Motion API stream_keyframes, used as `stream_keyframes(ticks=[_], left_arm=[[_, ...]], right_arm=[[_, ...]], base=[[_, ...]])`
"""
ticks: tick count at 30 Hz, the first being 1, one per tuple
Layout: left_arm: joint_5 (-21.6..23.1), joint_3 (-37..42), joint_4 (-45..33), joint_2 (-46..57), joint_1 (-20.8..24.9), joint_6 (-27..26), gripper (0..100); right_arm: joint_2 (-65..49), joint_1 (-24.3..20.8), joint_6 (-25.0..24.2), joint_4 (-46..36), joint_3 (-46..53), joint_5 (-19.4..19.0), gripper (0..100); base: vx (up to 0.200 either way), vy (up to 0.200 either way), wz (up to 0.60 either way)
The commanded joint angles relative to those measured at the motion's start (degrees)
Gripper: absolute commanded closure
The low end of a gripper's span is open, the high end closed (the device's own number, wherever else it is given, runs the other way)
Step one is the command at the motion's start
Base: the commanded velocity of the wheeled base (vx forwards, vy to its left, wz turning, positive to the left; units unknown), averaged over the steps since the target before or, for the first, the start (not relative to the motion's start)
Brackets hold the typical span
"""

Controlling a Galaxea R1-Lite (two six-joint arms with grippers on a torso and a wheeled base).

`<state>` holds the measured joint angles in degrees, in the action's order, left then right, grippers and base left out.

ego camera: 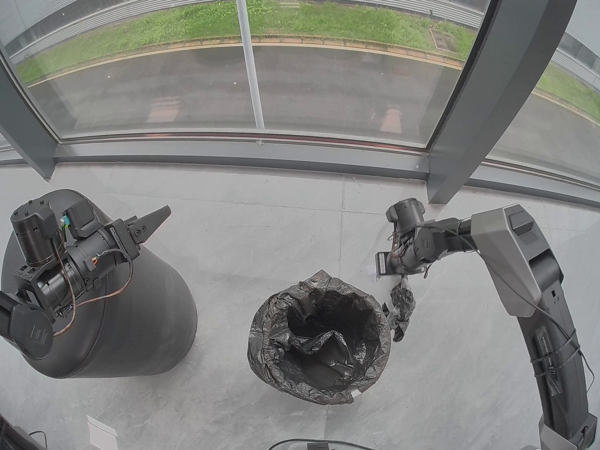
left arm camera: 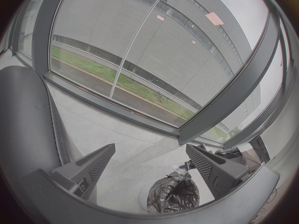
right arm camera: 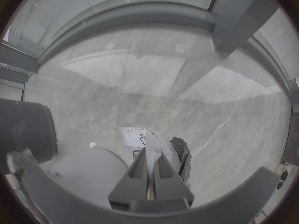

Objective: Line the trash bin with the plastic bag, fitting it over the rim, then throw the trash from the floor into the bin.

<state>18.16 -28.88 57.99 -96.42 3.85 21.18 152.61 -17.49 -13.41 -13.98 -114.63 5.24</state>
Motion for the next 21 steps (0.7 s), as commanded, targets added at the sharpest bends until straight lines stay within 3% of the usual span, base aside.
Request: stream_keyframes(ticks=[1, 4, 8, 17, 21], left_arm=[[0.1, 2.2, 4.5, 0.7, 0.1, 0.0, 0], [0.0, 3.0, 7.4, 1.0, 0.5, 0.1, 0], [0.0, 3.0, 7.8, 1.1, 0.5, 0.1, 0], [0.0, 3.2, 7.8, 1.3, 0.5, 0.1, 0], [-0.1, 3.5, 7.8, 1.5, 1.0, 0.0, 0]], right_arm=[[-11.6, 0.0, 0.0, -0.8, 0.0, 1.6, 100], [-17.7, -0.1, 0.0, -0.4, 0.0, 5.4, 100], [-23.3, -0.3, 0.5, -0.4, 0.2, 6.5, 100], [-38.8, -8.0, 3.3, -0.3, 12.3, 6.5, 100], [-45.7, -14.0, 3.4, -0.5, 19.4, 6.8, 100]], base=[[0.000, 0.000, 0.00], [0.000, 0.000, 0.00], [0.000, 0.000, 0.00], [0.000, 0.000, 0.00], [0.000, 0.000, 0.00]])
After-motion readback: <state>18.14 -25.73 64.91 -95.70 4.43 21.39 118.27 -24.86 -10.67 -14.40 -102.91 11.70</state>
